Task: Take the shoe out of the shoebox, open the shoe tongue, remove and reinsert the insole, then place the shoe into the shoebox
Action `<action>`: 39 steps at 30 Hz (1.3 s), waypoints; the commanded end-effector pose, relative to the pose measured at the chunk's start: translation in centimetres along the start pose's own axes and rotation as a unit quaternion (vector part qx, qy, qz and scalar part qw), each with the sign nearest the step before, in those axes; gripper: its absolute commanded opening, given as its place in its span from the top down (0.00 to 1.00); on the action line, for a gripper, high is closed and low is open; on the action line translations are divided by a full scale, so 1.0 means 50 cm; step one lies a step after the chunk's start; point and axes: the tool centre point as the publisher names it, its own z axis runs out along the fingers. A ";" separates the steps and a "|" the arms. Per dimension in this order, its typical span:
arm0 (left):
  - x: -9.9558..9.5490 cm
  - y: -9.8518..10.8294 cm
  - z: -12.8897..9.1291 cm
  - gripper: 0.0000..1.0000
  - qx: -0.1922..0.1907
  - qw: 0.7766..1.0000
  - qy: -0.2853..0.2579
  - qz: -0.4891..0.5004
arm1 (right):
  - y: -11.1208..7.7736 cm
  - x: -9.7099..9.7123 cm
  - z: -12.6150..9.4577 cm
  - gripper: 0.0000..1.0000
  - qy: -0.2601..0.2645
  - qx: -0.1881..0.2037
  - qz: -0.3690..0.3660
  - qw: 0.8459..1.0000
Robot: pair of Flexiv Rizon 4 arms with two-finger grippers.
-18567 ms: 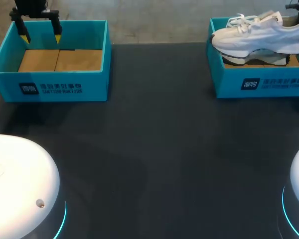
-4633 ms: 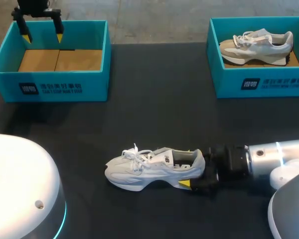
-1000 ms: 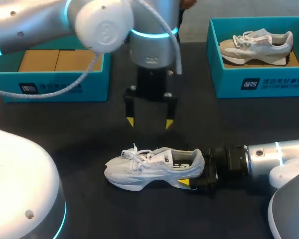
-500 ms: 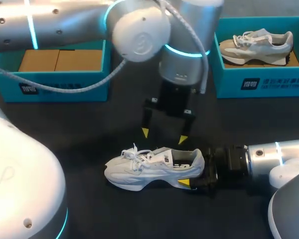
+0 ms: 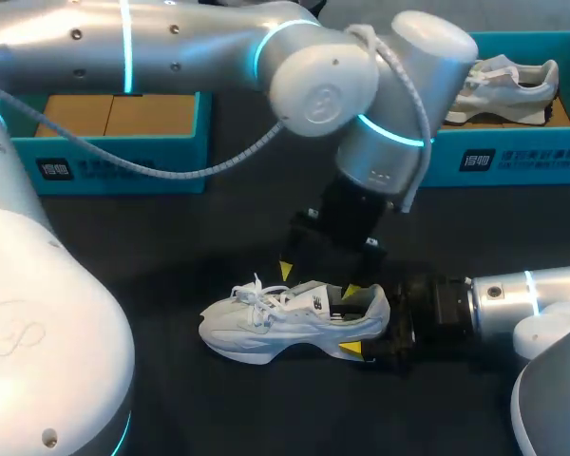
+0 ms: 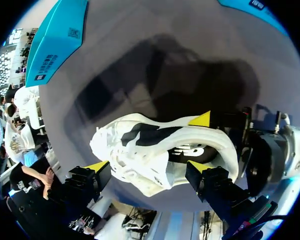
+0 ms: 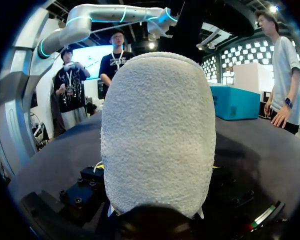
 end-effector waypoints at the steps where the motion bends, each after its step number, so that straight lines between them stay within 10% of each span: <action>1: 0.015 0.003 0.013 0.00 -0.003 1.000 -0.031 -0.002 | 0.001 0.001 0.001 1.00 -0.001 0.001 0.000 1.000; 15: -0.006 0.018 0.048 0.01 -0.009 0.998 -0.064 -0.026 | 0.001 0.001 0.001 1.00 -0.001 0.001 0.000 1.000; 31: -0.064 0.037 0.051 0.51 0.012 0.997 -0.067 -0.042 | 0.001 0.001 0.001 1.00 -0.001 0.001 0.000 1.000; 39: -0.090 0.044 0.044 0.44 0.033 0.998 -0.042 -0.046 | 0.001 0.001 0.001 1.00 -0.001 0.001 0.000 1.000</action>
